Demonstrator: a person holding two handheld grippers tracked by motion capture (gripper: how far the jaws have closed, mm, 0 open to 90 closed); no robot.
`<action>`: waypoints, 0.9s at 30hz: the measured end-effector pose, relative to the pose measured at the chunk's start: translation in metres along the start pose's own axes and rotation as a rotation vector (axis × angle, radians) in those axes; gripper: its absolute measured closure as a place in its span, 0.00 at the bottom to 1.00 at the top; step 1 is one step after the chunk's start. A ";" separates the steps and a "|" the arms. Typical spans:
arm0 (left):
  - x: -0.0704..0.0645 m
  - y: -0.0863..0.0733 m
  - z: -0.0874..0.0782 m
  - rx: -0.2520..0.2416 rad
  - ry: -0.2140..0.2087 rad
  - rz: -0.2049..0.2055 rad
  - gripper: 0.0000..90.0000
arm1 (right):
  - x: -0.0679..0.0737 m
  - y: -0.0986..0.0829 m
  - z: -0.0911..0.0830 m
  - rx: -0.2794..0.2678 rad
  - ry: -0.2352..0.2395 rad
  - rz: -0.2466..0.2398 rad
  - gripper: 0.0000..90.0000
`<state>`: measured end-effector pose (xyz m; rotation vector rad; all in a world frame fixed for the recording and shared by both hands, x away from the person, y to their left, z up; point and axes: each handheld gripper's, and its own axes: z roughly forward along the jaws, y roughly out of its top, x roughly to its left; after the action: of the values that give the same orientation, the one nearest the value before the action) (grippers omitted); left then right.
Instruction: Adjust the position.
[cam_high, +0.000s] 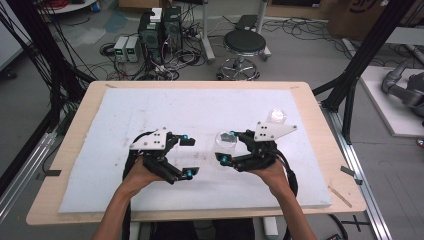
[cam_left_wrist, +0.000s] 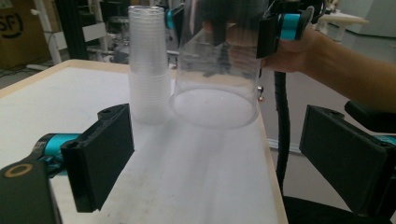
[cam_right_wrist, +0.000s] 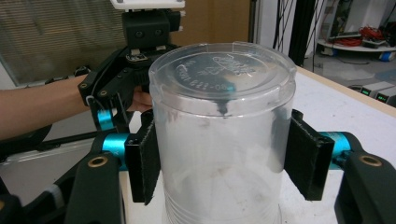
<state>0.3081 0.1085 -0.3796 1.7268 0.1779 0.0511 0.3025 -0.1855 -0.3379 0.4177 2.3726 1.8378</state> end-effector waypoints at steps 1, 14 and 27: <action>0.000 0.001 0.004 0.005 -0.009 0.005 0.11 | 0.000 0.000 0.000 0.002 0.003 0.003 0.40; 0.002 0.009 0.041 0.078 -0.095 0.024 0.12 | 0.003 0.000 0.005 0.010 0.033 -0.002 0.41; 0.003 0.010 0.048 0.085 -0.120 0.026 0.18 | 0.005 -0.001 0.011 0.018 0.056 0.006 0.41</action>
<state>0.3185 0.0607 -0.3778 1.8116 0.0695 -0.0416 0.3001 -0.1744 -0.3411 0.3806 2.4277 1.8563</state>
